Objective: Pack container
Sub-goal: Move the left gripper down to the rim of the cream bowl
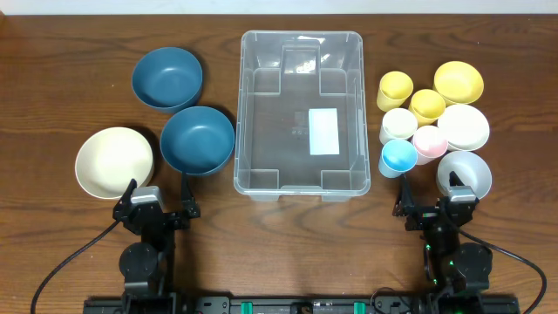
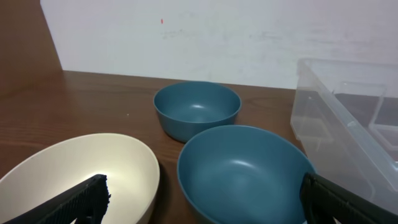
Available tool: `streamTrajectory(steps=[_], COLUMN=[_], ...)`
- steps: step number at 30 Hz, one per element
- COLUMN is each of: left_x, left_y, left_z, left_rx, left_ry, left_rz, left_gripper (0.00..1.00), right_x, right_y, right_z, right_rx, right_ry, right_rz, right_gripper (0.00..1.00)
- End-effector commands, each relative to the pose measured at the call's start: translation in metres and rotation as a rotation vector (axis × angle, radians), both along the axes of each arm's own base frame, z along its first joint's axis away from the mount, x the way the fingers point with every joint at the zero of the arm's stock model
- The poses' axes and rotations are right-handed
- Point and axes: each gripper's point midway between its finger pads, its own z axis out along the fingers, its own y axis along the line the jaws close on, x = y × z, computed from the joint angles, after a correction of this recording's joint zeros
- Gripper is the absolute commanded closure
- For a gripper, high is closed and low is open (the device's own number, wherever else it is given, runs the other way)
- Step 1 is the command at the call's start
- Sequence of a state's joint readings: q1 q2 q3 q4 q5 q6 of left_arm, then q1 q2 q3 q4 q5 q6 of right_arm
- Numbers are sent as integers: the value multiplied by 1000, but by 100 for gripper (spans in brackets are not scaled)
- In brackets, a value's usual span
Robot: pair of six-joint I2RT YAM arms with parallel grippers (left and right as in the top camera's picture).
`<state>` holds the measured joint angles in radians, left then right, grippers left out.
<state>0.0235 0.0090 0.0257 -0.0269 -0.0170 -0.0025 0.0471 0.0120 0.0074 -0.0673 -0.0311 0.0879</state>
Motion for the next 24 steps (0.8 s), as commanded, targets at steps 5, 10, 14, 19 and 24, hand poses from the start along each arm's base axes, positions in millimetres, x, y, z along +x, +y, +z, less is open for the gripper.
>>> streamTrajectory(steps=[5,10,14,19,24], left_x=[-2,-14,-13,13,28], left_y=[-5,8,21,21,22], left_z=[35,76,108,161,179], left_rx=[-5,-8,2,6,10], left_ry=[-97,-10,202,369,488], left_rz=[-30,47,122,122,120], left_gripper=[2,2,2,2,2], right_x=[0,0,0,0,0], right_y=[0,0,0,0,0], right_z=[0,0,0,0,0], right_rx=[13,13,13,13,13], right_ry=[0,0,0,0,0], right_rz=[3,3,3,3,2], right_gripper=[1,1,1,1,1])
